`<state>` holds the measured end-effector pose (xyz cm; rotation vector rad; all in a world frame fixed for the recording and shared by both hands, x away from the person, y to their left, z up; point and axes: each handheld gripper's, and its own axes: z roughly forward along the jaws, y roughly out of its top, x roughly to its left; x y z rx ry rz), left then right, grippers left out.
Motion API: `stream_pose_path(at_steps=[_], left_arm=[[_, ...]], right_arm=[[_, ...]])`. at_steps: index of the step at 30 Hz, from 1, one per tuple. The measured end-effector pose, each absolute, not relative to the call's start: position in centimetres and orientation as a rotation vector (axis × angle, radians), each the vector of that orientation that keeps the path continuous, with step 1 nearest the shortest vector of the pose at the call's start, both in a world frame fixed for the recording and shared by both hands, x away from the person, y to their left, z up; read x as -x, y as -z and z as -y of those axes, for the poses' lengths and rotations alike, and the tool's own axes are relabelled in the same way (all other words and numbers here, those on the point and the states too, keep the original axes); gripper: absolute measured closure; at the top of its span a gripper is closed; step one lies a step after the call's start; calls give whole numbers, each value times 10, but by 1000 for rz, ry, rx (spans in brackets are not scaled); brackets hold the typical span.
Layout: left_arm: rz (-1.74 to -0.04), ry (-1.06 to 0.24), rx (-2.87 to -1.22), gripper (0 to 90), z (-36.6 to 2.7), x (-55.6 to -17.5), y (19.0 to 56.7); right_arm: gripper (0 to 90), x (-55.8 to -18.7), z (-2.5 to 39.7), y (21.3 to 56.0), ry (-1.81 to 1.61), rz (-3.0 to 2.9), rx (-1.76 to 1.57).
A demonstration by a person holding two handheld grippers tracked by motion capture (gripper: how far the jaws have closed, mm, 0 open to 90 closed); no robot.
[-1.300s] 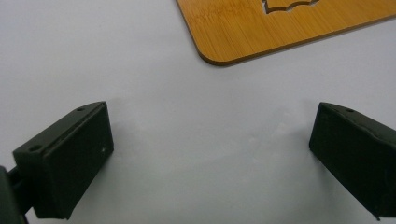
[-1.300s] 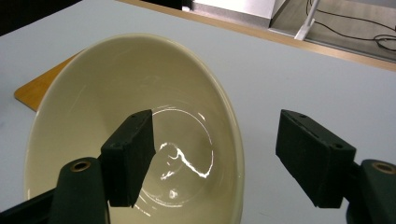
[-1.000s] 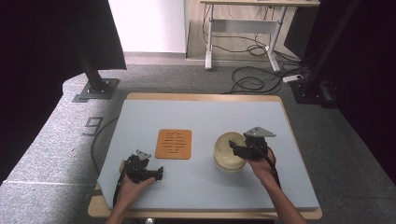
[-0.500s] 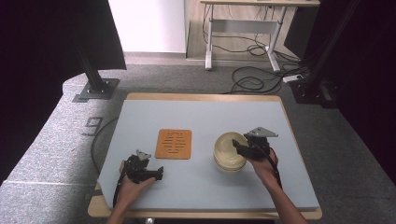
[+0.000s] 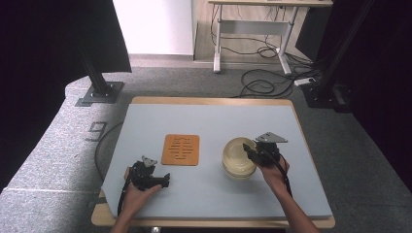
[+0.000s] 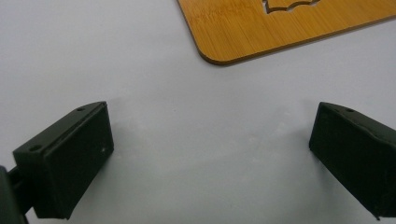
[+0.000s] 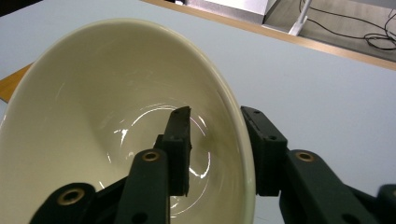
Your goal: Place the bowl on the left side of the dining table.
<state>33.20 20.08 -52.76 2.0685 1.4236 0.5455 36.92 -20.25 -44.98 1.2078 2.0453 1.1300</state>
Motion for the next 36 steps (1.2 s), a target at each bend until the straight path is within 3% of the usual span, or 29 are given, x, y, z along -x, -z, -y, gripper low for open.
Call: stream_pose_path(at_steps=[8, 36], left_arm=[[-1424, -544, -2068, 0, -201, -332, 528], [-1424, -545, -2068, 0, -201, -332, 528]], right_arm=[[748, -373, 201, 447, -1091, -2033, -1251], [812, -372, 215, 447, -1161, -2076, -1209]])
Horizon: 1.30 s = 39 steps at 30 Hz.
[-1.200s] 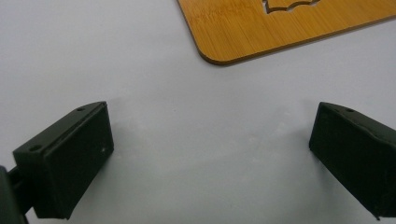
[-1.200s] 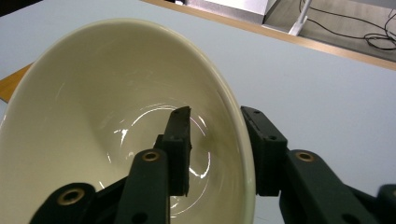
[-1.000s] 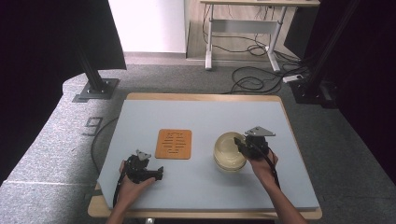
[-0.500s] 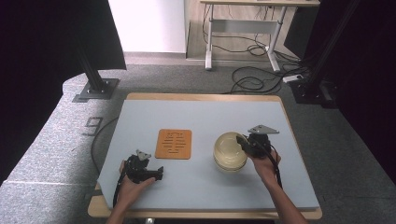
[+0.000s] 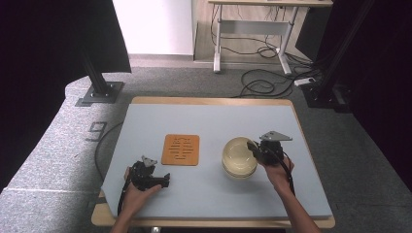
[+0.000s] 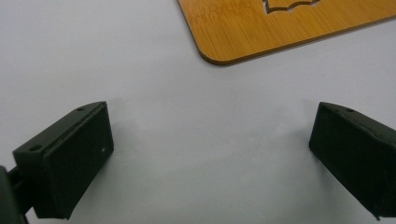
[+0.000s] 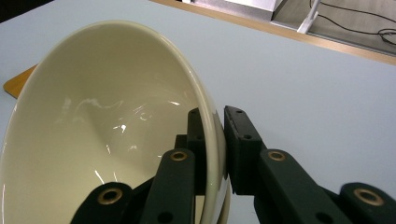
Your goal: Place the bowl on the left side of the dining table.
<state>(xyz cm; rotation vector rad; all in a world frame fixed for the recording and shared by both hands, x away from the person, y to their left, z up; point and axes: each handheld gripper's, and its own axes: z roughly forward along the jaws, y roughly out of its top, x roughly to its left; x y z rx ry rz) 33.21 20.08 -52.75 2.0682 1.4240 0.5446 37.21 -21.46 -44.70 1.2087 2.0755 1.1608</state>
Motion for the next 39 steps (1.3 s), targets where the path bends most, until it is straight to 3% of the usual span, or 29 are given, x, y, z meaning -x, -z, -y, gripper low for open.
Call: stream_pose_path(at_steps=[39], left_arm=[[-1425, -544, -2069, 0, -201, -332, 528]], right_arm=[[810, -359, 233, 426, -1409, -1988, -1272]])
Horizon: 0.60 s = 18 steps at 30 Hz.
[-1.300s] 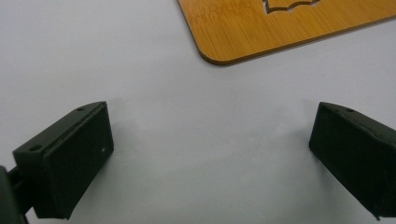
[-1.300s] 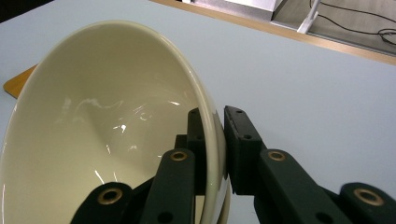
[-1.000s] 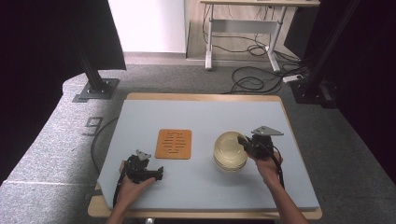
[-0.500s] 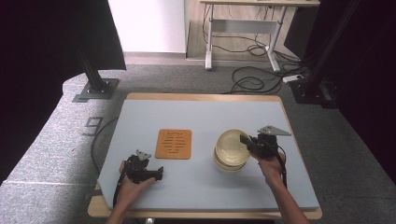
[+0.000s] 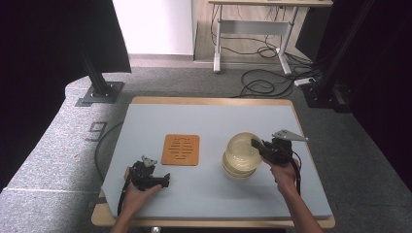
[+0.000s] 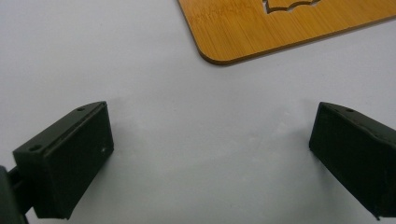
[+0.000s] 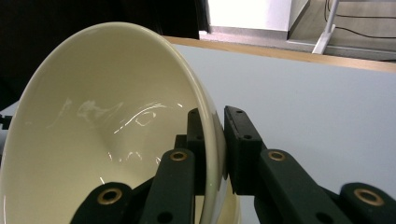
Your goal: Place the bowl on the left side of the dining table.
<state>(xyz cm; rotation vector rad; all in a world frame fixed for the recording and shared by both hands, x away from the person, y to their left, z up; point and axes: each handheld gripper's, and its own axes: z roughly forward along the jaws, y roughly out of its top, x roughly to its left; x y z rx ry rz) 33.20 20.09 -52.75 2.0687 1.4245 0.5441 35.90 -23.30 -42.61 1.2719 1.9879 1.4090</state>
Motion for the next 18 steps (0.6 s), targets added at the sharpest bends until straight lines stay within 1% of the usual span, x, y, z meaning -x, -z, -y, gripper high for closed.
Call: stream_pose_path(at_steps=[18], left_arm=[[-1424, -544, -2069, 0, -201, -332, 528]], right_arm=[[810, -362, 220, 421, -1429, -1993, -1306]])
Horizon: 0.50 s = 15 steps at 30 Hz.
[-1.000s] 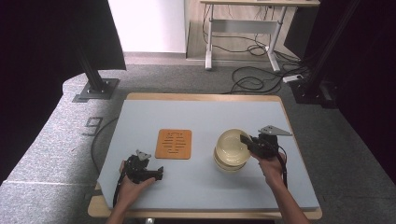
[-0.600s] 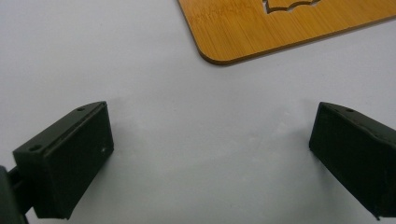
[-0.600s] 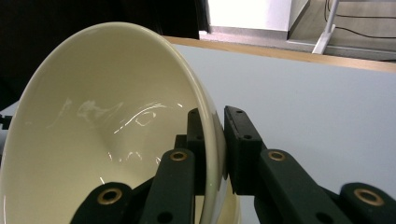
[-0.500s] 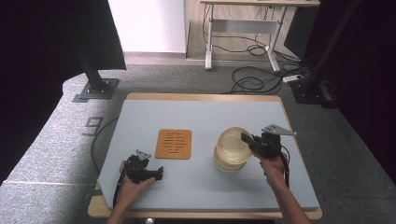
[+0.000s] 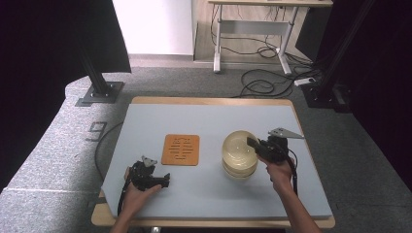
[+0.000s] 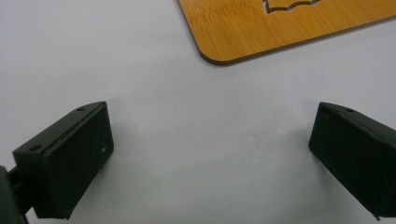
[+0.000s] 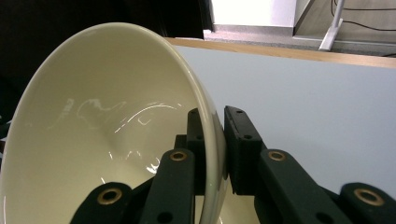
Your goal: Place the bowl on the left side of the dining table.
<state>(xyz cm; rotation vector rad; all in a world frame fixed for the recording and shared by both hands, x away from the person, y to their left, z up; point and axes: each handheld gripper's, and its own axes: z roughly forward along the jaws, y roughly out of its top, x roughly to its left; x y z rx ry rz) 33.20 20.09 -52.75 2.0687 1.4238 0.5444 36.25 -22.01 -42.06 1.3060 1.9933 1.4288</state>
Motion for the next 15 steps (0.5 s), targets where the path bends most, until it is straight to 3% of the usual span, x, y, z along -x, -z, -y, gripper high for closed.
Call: stream_pose_path(at_steps=[15], left_arm=[[-1424, -544, -2069, 0, -201, -332, 527]], right_arm=[[810, -364, 215, 410, -1456, -1982, -1314]])
